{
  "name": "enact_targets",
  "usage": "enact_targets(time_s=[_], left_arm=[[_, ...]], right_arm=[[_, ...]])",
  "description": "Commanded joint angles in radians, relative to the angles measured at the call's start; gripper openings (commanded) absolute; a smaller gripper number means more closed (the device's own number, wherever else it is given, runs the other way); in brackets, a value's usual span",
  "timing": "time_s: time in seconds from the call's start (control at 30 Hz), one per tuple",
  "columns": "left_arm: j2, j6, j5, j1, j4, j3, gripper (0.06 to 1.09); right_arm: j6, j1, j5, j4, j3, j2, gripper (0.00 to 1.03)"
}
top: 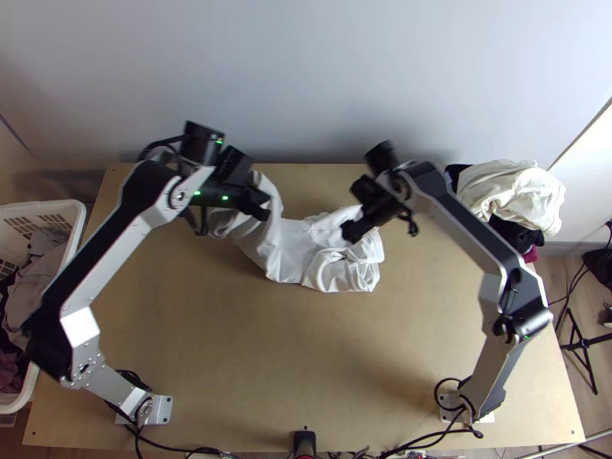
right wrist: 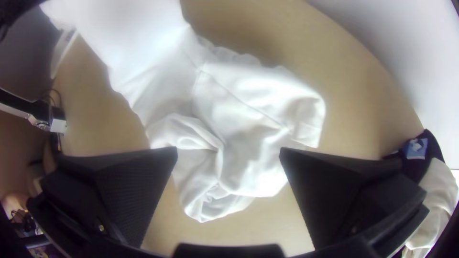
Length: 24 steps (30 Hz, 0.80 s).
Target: Fold the t-shirt
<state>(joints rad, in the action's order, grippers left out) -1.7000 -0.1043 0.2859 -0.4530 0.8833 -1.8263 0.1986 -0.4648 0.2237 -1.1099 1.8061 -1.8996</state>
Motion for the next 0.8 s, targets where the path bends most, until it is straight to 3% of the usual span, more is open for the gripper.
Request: enact_targets(time_s=[0.0, 0.37, 0.5, 0.77], left_arm=[[-0.119, 0.023, 0.027, -0.062, -0.024, -0.064, 0.09], [-0.366, 0.048, 0.081, -0.220, -0.029, -0.281, 0.09], [-0.472, 0.046, 0.102, -0.277, 0.017, -0.393, 0.09], [-0.632, 0.023, 0.104, -0.351, 0.011, -0.407, 0.09]], right_arm=[[-0.016, 0.127, 0.012, -0.051, 0.041, 0.126, 1.00], [-0.027, 0.324, 0.019, -0.051, -0.053, 0.270, 1.00], [-0.028, 0.353, 0.019, -0.051, -0.099, 0.303, 1.00], [-0.030, 0.377, 0.022, -0.051, -0.151, 0.335, 1.00]])
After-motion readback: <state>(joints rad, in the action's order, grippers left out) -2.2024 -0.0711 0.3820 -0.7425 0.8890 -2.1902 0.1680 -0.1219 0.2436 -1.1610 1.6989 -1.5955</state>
